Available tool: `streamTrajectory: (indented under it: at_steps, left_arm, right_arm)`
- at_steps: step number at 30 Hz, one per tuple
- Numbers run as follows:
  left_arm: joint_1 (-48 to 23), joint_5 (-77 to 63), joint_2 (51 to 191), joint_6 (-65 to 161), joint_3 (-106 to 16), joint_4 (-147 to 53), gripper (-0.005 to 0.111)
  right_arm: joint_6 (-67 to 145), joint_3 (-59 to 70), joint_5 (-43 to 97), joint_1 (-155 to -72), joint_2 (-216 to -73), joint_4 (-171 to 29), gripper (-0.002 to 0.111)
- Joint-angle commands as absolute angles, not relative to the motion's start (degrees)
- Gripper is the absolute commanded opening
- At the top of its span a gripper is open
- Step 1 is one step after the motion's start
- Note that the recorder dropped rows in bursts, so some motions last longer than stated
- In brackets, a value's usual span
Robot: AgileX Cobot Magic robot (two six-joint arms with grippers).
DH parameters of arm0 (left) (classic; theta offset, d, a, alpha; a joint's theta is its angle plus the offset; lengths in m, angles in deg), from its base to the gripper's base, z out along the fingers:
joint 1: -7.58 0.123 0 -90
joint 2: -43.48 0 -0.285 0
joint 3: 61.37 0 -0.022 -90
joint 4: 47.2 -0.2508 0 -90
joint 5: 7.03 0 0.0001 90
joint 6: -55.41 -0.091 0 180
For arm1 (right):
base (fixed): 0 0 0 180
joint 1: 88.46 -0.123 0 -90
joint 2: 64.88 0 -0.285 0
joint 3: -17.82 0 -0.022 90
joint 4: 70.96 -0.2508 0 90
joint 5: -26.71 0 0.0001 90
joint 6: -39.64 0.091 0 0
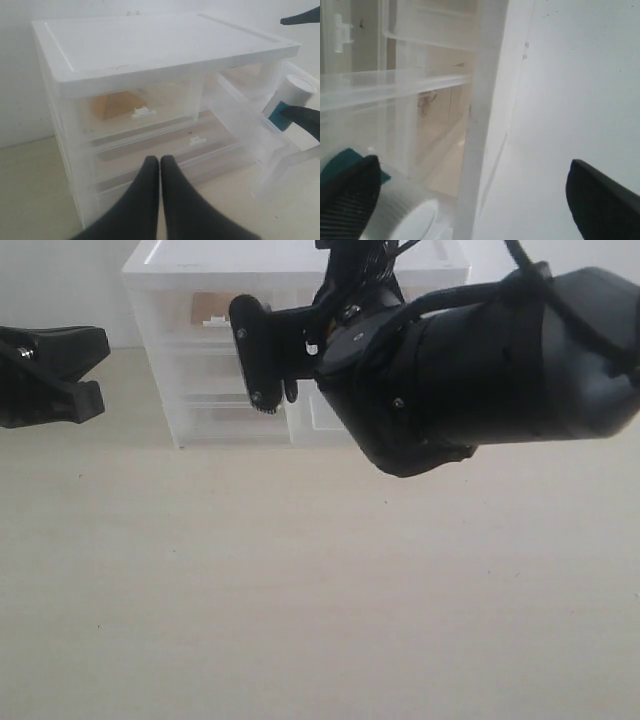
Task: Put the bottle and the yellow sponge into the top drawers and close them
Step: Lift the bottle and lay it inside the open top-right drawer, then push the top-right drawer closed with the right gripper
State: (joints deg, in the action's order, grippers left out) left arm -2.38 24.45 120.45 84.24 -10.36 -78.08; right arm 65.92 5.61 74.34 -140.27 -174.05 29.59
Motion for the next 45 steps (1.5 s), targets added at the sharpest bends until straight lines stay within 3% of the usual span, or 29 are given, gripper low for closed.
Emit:
streamTrajectory:
  at_steps: [1, 5, 7, 9, 12, 14, 20, 28, 45]
  left_arm:
    - [-2.2, 24.58, 120.66, 84.07, -10.0, -77.53, 0.004]
    - [-2.2, 24.59, 120.66, 84.07, -10.0, -77.53, 0.004]
    - [-2.2, 24.59, 120.66, 84.07, -10.0, -77.53, 0.004]
    - [-2.2, 24.46, 120.66, 84.07, -10.0, -77.53, 0.004]
    - [-2.2, 24.46, 120.66, 84.07, -10.0, -77.53, 0.004]
    - [-2.2, 24.46, 120.66, 84.07, -10.0, -77.53, 0.004]
    - [-2.2, 24.46, 120.66, 84.07, -10.0, -77.53, 0.004]
    - [-2.2, 24.46, 120.66, 84.07, -10.0, -77.53, 0.004]
    - [-2.2, 23.56, 120.66, 84.07, -10.0, -77.53, 0.004]
  right_arm:
    - [72.29, 5.33, 73.55, -142.7, -170.52, 28.18, 0.094]
    - [88.67, 5.33, 73.24, -144.47, -162.53, 25.81, 0.094]
    - [89.61, 5.33, 72.33, -143.53, -159.26, 22.33, 0.087]
    - [87.84, 5.33, 70.35, -141.11, -156.88, 17.58, 0.066]
    - [85.95, 5.33, 67.73, -136.45, -155.84, 9.95, 0.0]
    - [86.34, 5.33, 67.09, -133.6, -156.27, 6.3, 0.005]
    - [80.04, 5.33, 65.25, -132.02, -157.61, -6.77, 0.005]
    - [39.64, 5.26, 63.76, -139.37, -154.18, -48.67, 0.0]
    - [64.89, 5.26, 63.61, -139.13, -167.17, -10.73, 0.0]
